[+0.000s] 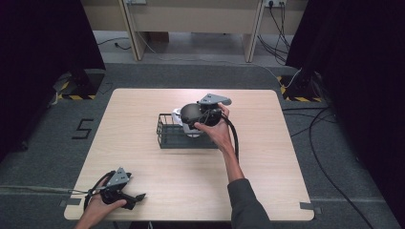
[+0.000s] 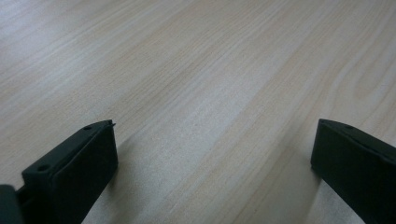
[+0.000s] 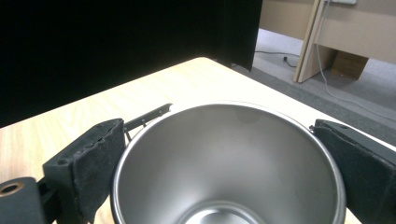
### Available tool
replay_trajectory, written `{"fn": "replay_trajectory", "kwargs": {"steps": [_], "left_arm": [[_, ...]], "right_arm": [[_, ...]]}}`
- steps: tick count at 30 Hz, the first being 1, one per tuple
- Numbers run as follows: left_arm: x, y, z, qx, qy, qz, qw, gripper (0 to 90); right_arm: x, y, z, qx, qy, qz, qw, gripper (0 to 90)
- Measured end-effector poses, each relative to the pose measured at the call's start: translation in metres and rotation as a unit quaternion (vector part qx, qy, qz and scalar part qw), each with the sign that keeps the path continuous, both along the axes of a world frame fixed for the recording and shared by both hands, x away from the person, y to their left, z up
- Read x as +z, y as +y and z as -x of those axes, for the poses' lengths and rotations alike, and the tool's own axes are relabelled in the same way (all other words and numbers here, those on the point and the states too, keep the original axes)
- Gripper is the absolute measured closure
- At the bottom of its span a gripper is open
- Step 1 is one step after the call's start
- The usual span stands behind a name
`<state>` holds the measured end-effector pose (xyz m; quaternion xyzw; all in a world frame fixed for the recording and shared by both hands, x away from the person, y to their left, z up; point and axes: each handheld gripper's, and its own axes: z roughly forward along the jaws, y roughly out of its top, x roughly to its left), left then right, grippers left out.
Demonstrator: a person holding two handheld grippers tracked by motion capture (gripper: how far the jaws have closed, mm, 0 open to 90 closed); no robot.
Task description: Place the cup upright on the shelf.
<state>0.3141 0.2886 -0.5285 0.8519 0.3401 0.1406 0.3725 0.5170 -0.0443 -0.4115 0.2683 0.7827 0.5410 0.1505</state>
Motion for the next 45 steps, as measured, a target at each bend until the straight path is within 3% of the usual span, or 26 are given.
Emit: {"fn": "replay_trajectory", "kwargs": {"steps": [1,2,3,5,8,26,45], "left_arm": [[0.0,0.0,0.0,0.0,0.0,0.0,1.0,0.0],[0.0,0.0,0.0,0.0,0.0,0.0,1.0,0.0],[0.0,0.0,0.0,0.0,0.0,0.0,1.0,0.0],[0.0,0.0,0.0,0.0,0.0,0.0,1.0,0.0],[0.0,0.0,0.0,0.0,0.0,0.0,1.0,0.0],[0.0,0.0,0.0,-0.001,0.0,0.0,1.0,0.0],[0.0,0.0,0.0,-0.001,0.0,-0.001,1.0,0.0]], "right_arm": [[0.001,-0.001,0.001,-0.001,0.0,-0.022,0.9998,11.8],[0.001,-0.001,0.001,-0.001,0.0,-0.022,0.9998,11.8],[0.006,-0.003,0.002,-0.008,-0.01,-0.04,0.9991,16.2],[0.008,-0.004,0.002,-0.007,-0.009,-0.047,0.9988,14.5],[0.011,-0.006,0.004,-0.012,-0.013,-0.038,0.9991,15.1],[0.014,-0.022,0.015,-0.026,-0.013,-0.04,0.9988,15.1],[0.017,-0.041,0.041,-0.025,-0.013,-0.041,0.9987,15.1]]}}
